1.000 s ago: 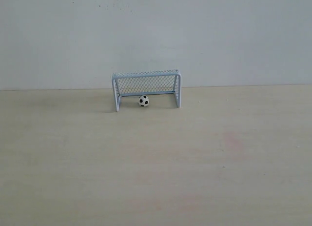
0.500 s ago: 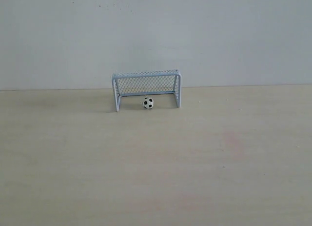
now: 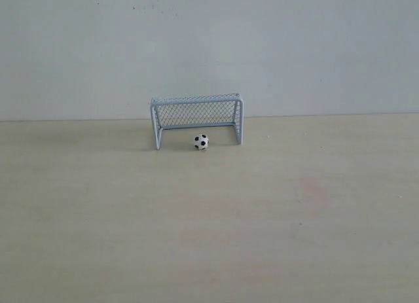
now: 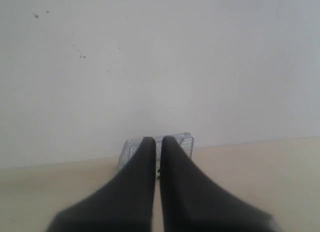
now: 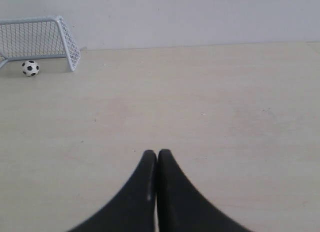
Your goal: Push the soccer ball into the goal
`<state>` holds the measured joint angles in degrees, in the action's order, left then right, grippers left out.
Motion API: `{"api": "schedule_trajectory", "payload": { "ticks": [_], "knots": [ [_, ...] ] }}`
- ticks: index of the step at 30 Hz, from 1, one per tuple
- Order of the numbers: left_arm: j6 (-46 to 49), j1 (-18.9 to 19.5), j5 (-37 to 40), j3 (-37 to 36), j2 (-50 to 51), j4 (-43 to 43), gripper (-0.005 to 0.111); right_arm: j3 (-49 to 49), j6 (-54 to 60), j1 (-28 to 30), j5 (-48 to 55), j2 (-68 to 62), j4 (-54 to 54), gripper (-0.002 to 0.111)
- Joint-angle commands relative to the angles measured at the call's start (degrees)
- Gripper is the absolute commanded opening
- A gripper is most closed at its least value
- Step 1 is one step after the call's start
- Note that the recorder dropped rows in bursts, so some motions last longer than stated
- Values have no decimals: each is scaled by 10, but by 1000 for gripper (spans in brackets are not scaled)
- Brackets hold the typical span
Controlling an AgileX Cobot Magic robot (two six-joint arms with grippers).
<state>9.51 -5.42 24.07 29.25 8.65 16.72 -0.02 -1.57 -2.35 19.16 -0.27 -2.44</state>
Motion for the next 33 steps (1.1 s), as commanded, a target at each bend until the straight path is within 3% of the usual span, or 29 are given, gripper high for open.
{"api": "schedule_trajectory", "payload": {
  "ticks": [1,7,13,20,24,33],
  "knots": [
    [-22,1,16,-41,-14,-9,4,0,3,1,-3,3,-1,0],
    [-22,1,9,-137,-79,-96,4,0,3,1,-3,3,-1,0],
    [-95,1,-19,-227,-86,-167,4,0,3,1,-3,3,-1,0],
    [-131,1,-29,-291,-86,-186,4,0,3,1,-3,3,-1,0],
    [-132,1,-65,-292,-86,-186,4,0,3,1,-3,3,-1,0],
    [-78,1,-65,-292,-86,-186,4,0,3,1,-3,3,-1,0]
  ]
}}
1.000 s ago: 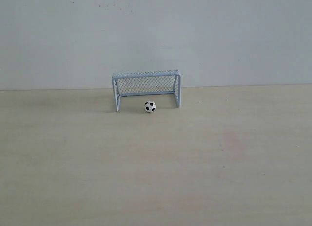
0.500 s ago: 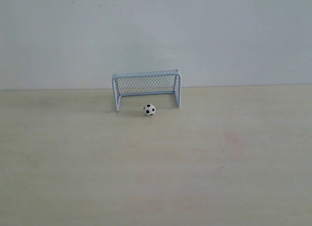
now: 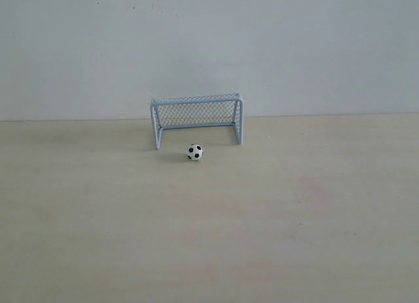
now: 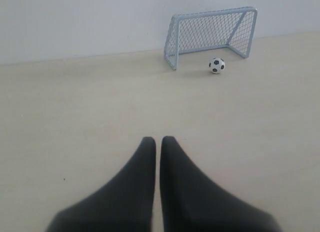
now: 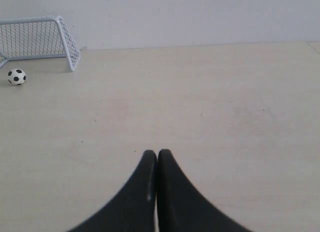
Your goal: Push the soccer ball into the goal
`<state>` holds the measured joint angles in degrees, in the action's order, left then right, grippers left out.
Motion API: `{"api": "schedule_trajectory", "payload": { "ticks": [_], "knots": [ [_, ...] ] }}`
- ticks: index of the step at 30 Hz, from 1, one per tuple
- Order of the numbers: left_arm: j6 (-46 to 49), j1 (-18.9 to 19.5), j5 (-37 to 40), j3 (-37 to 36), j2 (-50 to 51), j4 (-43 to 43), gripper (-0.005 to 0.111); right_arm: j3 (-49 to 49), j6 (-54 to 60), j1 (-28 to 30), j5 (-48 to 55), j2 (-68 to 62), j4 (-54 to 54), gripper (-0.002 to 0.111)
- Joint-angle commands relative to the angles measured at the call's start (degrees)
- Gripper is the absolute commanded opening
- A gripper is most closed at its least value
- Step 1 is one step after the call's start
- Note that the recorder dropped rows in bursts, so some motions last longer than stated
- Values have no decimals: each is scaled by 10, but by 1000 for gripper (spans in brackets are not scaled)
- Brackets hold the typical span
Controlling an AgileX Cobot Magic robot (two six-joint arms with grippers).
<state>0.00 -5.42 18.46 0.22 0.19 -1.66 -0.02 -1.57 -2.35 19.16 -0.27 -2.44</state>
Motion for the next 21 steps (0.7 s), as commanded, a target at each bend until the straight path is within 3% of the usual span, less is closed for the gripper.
{"api": "schedule_trajectory", "payload": {
  "ticks": [1,21],
  "knots": [
    [17,1,-9,-2,-2,3,4,0,3,1,-3,3,-1,0],
    [17,1,-14,-2,-2,33,4,0,3,1,-3,3,-1,0]
  ]
}}
